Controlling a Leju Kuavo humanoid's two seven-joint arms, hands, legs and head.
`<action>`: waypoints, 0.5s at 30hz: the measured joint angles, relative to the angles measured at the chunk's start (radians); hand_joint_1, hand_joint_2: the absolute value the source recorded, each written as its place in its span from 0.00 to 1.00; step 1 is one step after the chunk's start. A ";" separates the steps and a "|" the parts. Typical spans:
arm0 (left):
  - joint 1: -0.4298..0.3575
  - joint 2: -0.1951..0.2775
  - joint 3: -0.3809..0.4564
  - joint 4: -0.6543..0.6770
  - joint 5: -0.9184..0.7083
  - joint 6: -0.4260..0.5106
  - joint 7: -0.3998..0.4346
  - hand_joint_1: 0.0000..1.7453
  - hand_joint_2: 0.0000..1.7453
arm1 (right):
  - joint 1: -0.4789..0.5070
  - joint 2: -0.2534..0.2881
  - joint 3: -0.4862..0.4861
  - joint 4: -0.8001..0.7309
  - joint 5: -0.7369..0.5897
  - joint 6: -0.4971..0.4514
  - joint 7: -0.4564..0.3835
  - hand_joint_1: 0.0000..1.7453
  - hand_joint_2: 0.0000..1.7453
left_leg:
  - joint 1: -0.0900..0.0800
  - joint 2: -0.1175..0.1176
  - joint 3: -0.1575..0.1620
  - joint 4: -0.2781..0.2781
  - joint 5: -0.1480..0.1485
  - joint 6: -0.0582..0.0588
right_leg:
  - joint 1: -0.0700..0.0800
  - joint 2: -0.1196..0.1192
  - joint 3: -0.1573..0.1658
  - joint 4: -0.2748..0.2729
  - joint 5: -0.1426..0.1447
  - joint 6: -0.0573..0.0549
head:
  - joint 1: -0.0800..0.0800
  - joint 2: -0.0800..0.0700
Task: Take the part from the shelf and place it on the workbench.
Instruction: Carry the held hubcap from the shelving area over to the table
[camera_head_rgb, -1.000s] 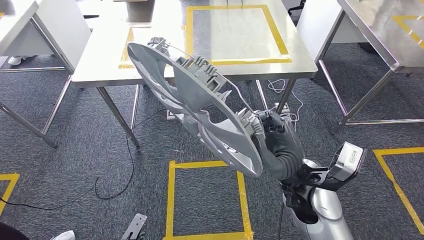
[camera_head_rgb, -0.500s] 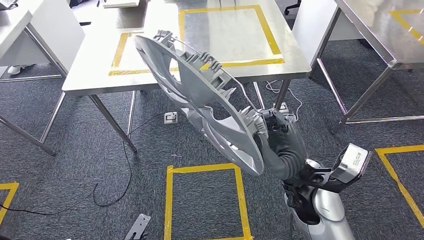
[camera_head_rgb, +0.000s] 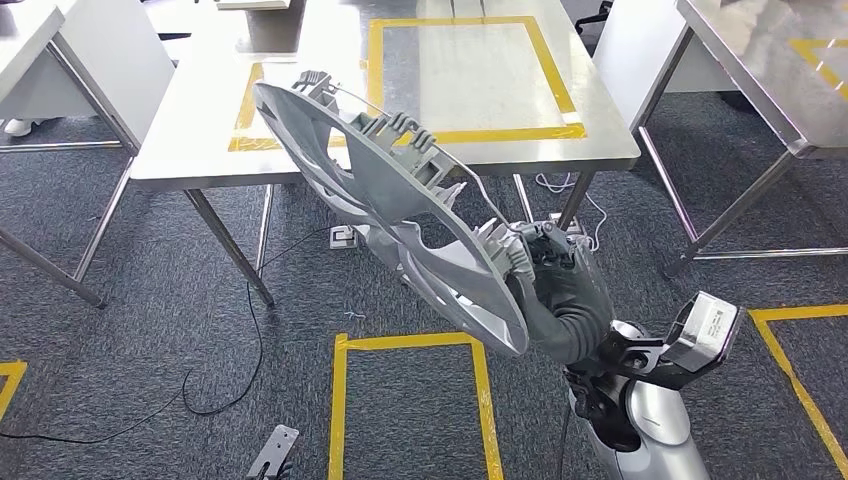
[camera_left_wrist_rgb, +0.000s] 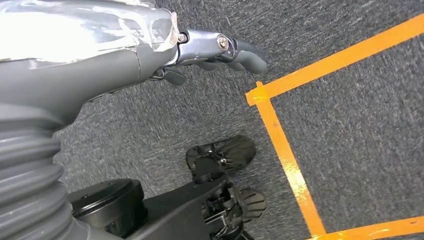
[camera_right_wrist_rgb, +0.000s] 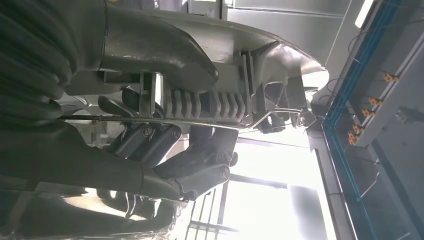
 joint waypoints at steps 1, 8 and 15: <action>0.000 -0.001 0.001 0.000 0.005 0.001 -0.001 0.00 1.00 | -0.003 0.000 0.001 0.002 -0.002 0.003 0.001 1.00 1.00 | 0.000 -0.002 0.005 0.002 -0.005 -0.003 | -0.001 -0.001 0.030 -0.072 0.036 0.009 | 0.000 0.000; 0.009 0.002 0.005 0.000 0.021 0.003 -0.014 0.00 1.00 | -0.028 0.004 0.011 0.014 -0.011 0.016 0.001 1.00 1.00 | -0.005 -0.003 0.003 0.037 -0.049 -0.036 | -0.003 -0.005 0.116 -0.243 0.098 -0.029 | -0.003 0.000; 0.017 0.003 0.011 0.000 0.022 0.002 -0.015 0.00 1.00 | -0.034 0.010 0.015 0.023 -0.017 0.016 0.001 1.00 1.00 | 0.006 0.004 -0.156 0.286 -0.099 -0.054 | -0.002 0.000 0.150 -0.244 0.071 -0.048 | -0.008 0.000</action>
